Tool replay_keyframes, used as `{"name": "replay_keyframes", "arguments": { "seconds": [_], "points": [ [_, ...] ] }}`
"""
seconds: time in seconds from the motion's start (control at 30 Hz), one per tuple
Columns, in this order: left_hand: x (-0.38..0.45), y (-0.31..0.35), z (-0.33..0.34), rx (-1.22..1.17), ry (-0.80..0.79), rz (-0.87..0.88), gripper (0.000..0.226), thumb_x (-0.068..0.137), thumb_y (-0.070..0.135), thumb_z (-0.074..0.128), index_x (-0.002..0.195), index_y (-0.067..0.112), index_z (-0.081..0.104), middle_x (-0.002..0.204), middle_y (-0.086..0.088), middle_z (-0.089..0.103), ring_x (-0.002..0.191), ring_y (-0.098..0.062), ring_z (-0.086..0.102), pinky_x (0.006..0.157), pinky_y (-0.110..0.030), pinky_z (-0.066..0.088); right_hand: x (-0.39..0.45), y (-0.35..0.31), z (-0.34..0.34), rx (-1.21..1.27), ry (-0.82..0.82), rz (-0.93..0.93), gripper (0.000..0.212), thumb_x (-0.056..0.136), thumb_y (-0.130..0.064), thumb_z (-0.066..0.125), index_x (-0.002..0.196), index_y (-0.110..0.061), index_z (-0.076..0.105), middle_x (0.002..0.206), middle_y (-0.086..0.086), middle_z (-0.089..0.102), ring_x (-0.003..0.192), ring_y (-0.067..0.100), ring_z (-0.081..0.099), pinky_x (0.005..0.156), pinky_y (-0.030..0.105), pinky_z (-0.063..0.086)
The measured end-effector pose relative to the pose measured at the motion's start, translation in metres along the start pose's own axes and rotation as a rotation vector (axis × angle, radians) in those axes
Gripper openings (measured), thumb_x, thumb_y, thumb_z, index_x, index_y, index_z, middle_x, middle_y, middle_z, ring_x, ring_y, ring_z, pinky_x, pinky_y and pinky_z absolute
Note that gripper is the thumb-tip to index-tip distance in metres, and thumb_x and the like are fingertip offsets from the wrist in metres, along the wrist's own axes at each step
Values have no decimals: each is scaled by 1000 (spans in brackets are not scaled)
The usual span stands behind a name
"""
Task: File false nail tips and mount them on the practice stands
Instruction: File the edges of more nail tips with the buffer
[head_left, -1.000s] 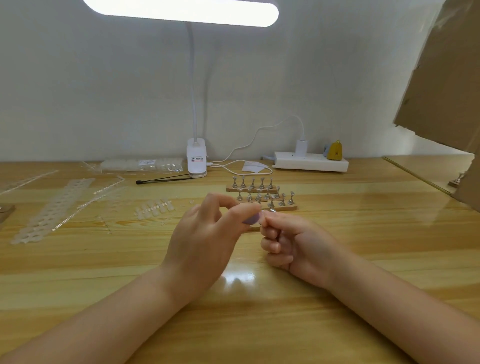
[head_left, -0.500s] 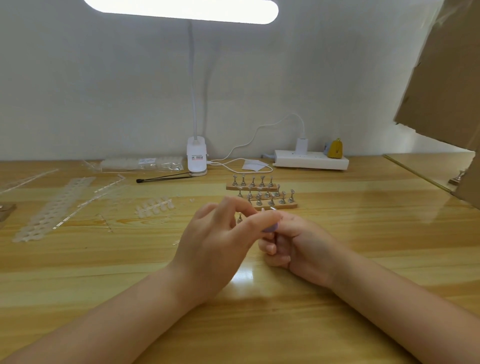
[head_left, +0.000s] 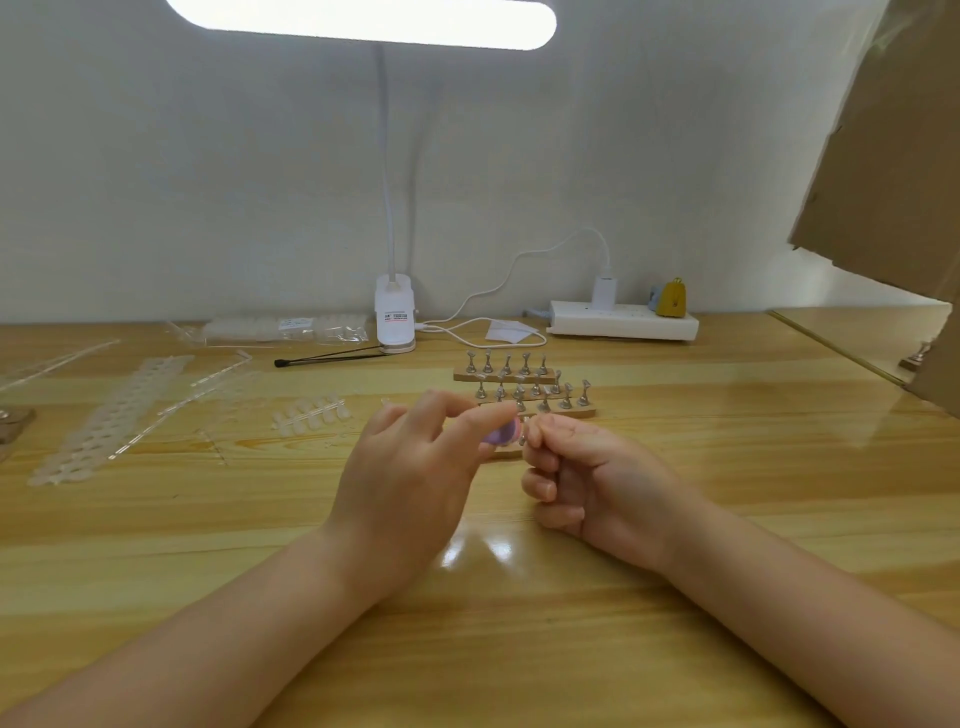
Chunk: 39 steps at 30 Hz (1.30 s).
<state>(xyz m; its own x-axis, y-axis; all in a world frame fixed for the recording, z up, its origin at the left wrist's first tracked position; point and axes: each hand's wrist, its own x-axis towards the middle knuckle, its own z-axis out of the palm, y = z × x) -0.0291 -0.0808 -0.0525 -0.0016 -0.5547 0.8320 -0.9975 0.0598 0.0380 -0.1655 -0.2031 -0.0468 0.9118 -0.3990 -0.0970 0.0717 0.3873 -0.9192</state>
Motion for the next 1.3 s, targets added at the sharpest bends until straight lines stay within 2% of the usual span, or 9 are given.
{"name": "replay_keyframes", "arguments": {
  "seconds": [0.13, 0.3, 0.47, 0.57, 0.73, 0.9, 1.07, 1.2, 1.3],
  "points": [
    [2, 11, -1, -122, -37, -7, 30, 94, 20, 47, 123, 27, 53, 106, -1, 66, 92, -15, 64, 80, -39, 47, 0, 3, 1, -27, -21, -33, 10, 88, -21, 53, 94, -14, 54, 67, -2, 46, 54, 10, 44, 40, 17, 28],
    [1, 6, -2, -66, -60, -68, 31, 91, 19, 47, 114, 16, 67, 103, -1, 69, 87, -20, 68, 78, -40, 49, 1, 2, 0, 30, 5, -54, 15, 86, -23, 55, 74, -20, 64, 66, -1, 48, 53, 11, 44, 39, 17, 28],
    [1, 8, -1, -179, -51, -56, 30, 94, 21, 47, 122, 27, 54, 109, 3, 67, 99, -11, 62, 85, -33, 44, 0, 3, 1, -19, -30, -72, 8, 89, -23, 54, 87, -17, 58, 67, -2, 49, 53, 10, 45, 41, 16, 28],
    [0, 2, -1, -96, -152, -115, 33, 92, 26, 44, 118, 23, 64, 105, 4, 69, 91, -16, 67, 81, -37, 46, -1, 1, 1, 27, -14, -82, 13, 87, -23, 55, 77, -19, 63, 66, -2, 48, 53, 10, 44, 40, 16, 28],
    [2, 8, -2, -223, -17, -110, 31, 93, 20, 47, 123, 25, 53, 110, 2, 65, 94, -7, 59, 81, -36, 47, 0, 3, 1, -14, -9, -68, 10, 87, -25, 56, 82, -18, 61, 66, -2, 47, 53, 10, 44, 40, 16, 27],
    [-1, 7, 1, -133, -157, -186, 30, 93, 15, 57, 120, 25, 62, 110, 6, 67, 97, -14, 64, 85, -36, 42, 0, 2, 0, 26, 6, -65, 13, 85, -23, 56, 77, -19, 65, 65, -1, 47, 52, 10, 44, 40, 16, 27],
    [0, 8, 0, -223, -20, -131, 31, 93, 19, 52, 122, 26, 55, 110, 8, 65, 92, 1, 55, 83, -33, 44, 0, 2, 1, -12, 1, -57, 9, 86, -24, 56, 82, -17, 60, 65, -2, 46, 52, 10, 44, 41, 17, 25],
    [-1, 6, 1, -155, -150, -142, 31, 95, 22, 48, 123, 28, 60, 112, 7, 66, 98, -13, 63, 87, -33, 41, 0, 3, 1, 16, 29, -46, 8, 86, -21, 55, 85, -13, 58, 65, 0, 45, 52, 9, 43, 40, 16, 27],
    [-3, 3, 2, -142, -96, -167, 31, 93, 18, 52, 121, 26, 61, 109, 8, 65, 92, -10, 62, 83, -37, 44, 0, 2, 2, 26, 33, -50, 9, 84, -22, 57, 82, -14, 60, 65, 0, 46, 52, 10, 43, 39, 16, 26]
  ]
}}
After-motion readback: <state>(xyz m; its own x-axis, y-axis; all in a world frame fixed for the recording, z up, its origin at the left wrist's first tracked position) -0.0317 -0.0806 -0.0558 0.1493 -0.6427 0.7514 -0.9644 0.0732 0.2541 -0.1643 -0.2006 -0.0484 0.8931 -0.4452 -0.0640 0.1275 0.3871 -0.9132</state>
